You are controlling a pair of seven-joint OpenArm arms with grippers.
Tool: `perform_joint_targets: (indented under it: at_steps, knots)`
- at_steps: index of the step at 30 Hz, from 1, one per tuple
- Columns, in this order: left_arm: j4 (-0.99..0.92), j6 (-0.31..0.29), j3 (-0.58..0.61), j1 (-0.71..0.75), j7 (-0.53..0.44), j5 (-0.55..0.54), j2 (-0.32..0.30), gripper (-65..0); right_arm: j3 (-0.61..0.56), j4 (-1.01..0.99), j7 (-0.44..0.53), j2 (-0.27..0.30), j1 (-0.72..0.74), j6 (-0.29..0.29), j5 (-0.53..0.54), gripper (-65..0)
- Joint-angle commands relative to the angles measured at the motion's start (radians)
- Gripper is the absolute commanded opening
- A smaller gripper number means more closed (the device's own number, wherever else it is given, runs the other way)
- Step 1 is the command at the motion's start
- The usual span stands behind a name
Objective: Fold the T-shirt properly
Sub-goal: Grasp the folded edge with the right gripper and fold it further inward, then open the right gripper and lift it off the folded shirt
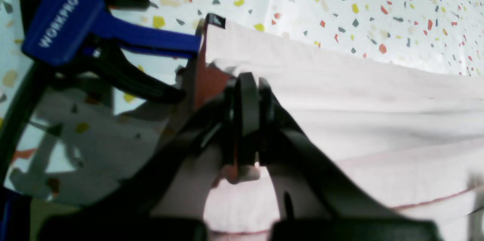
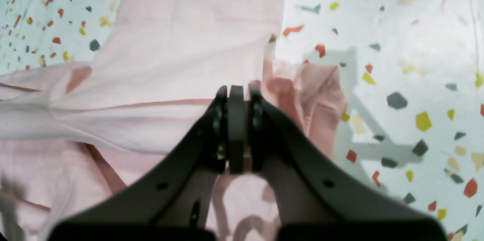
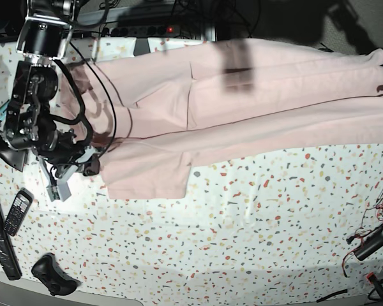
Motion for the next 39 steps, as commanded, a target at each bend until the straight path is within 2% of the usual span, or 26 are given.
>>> perform_joint_targets:
  at_steps: [1, 14, 16, 18, 19, 21, 28, 31, 39]
  knots:
    - [0.018, -0.005, -0.013, 0.0, -0.021, -0.011, -0.027, -65.0, 0.006, 0.021, 0.013, 0.014, 0.017, 0.003, 0.005, -65.0]
    - [0.018, -0.005, -0.013, 0.002, -0.014, 0.079, -0.027, -65.0, 0.029, 0.02, -0.033, 0.014, 0.002, 0.003, -0.022, -65.0]
    - [0.018, -0.005, -0.013, 0.002, -0.014, 0.113, -0.027, -52.3, 0.029, 0.02, -0.045, 0.014, 0.001, 0.003, -0.021, -63.4]
    - [0.018, -0.005, -0.013, 0.002, -0.014, 0.14, -0.027, -41.3, 0.029, 0.02, -0.042, 0.014, 0.002, 0.003, -0.021, -52.3]
    - [0.018, -0.005, -0.013, 0.002, -0.014, 0.14, -0.027, -39.3, 0.029, 0.02, -0.038, 0.014, 0.004, 0.003, -0.02, -47.5]
    - [0.018, -0.005, -0.013, 0.002, -0.015, 0.139, -0.028, -39.2, 0.029, 0.02, -0.034, 0.014, 0.006, 0.002, -0.013, -42.4]
    - [0.019, -0.004, -0.013, -0.008, -0.045, 0.133, -0.033, -39.2, 0.029, 0.019, -0.002, 0.013, 0.056, -0.002, -0.009, -42.3]
    - [0.019, -0.005, -0.013, -0.007, -0.044, 0.078, -0.033, -39.2, 0.029, -0.015, 0.006, 0.013, 0.122, -0.039, -0.01, -42.3]
    - [0.019, -0.006, -0.013, -0.007, -0.045, 0.063, -0.033, -39.5, 0.027, -0.355, 0.008, 0.013, 0.394, -0.042, -0.011, -42.3]
